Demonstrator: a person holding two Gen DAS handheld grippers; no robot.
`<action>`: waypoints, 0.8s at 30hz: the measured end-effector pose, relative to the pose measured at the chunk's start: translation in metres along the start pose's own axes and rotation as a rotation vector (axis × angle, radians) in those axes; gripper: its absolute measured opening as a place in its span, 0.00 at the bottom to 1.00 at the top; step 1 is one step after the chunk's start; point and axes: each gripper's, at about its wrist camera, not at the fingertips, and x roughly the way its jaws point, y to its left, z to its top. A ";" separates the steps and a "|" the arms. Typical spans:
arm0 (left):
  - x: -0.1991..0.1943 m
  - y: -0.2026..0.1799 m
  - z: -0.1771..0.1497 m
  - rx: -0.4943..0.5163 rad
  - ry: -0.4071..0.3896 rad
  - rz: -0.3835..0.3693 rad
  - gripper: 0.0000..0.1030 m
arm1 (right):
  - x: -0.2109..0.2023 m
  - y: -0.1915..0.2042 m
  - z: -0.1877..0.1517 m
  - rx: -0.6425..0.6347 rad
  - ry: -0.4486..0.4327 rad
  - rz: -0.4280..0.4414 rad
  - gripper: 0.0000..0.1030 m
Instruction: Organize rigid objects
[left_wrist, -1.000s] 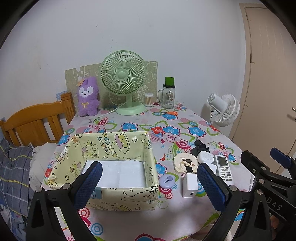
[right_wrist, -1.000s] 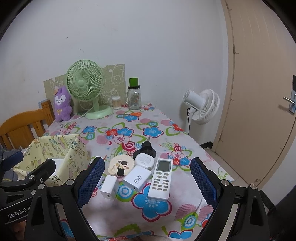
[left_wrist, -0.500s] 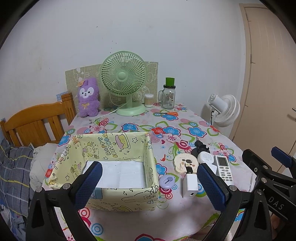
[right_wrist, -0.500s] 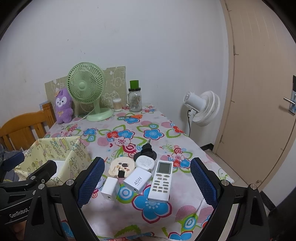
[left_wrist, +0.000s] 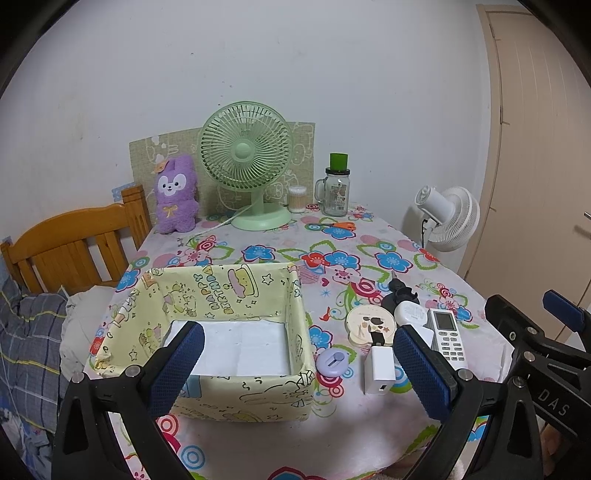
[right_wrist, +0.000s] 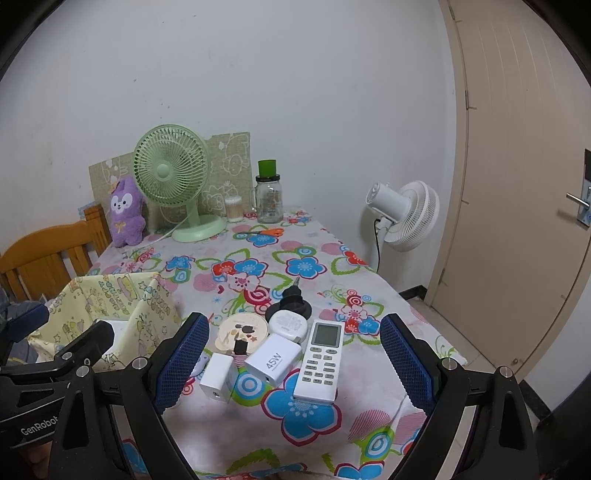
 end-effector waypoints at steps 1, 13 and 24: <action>0.000 0.000 0.000 -0.001 0.000 0.000 1.00 | 0.000 -0.001 0.000 0.000 -0.001 -0.001 0.93; 0.013 -0.032 0.005 0.042 0.015 -0.035 1.00 | 0.008 -0.024 0.005 0.013 0.000 -0.044 0.93; 0.031 -0.071 0.005 0.063 0.041 -0.079 1.00 | 0.022 -0.061 0.004 0.037 0.007 -0.076 0.93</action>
